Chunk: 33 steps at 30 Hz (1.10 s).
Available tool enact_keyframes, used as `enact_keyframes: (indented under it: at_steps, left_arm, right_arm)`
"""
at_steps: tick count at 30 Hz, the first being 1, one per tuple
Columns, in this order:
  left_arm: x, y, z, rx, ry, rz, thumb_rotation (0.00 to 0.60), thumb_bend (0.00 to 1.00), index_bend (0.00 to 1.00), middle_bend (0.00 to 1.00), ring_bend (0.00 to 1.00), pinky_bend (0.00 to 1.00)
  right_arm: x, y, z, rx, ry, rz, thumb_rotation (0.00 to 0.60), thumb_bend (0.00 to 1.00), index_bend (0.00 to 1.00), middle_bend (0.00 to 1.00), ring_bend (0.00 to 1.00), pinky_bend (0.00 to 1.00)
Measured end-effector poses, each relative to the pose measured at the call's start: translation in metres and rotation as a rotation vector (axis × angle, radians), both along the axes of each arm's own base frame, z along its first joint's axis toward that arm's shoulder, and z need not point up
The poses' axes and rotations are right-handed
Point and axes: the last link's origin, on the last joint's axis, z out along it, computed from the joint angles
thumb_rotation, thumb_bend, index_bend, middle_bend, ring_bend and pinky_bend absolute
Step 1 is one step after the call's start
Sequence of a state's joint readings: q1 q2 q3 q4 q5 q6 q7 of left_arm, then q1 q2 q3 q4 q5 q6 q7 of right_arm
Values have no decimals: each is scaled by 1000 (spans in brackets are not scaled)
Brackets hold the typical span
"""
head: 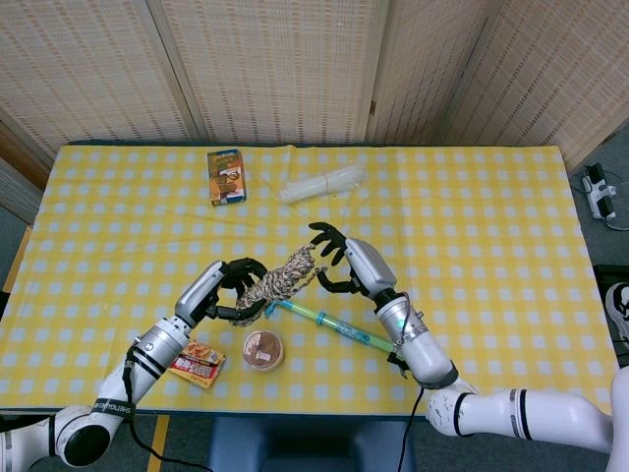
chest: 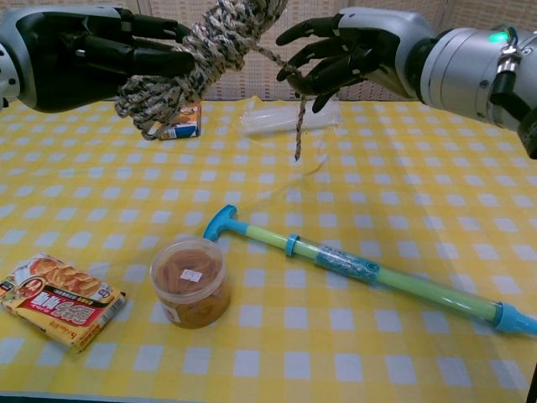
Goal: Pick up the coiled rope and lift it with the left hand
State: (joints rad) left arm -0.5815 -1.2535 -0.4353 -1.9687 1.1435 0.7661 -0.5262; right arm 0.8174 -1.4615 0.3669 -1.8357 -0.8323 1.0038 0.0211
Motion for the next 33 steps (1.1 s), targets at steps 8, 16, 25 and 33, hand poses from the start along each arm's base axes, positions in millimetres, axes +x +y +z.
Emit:
enact_keyframes:
  at_steps: [8, 16, 25, 33]
  left_arm:
    - [-14, 11, 1, 16, 37, 41, 600, 730, 588, 642, 658, 713]
    - [-25, 17, 3, 45, 66, 60, 600, 729, 588, 642, 658, 713]
    - [-35, 24, 5, 73, 92, 77, 600, 729, 588, 642, 658, 713]
    - [-40, 25, 4, 102, 119, 80, 600, 729, 589, 642, 658, 713]
  right_arm:
    - [-24, 4, 21, -113, 78, 33, 600, 581, 0, 68, 133, 199]
    - [-91, 33, 62, -302, 334, 47, 600, 582, 0, 59, 118, 163]
    - [-168, 86, 104, -339, 497, -37, 600, 582, 0, 53, 103, 153]
    - [-218, 139, 126, -407, 543, -116, 600, 580, 0, 63, 109, 153]
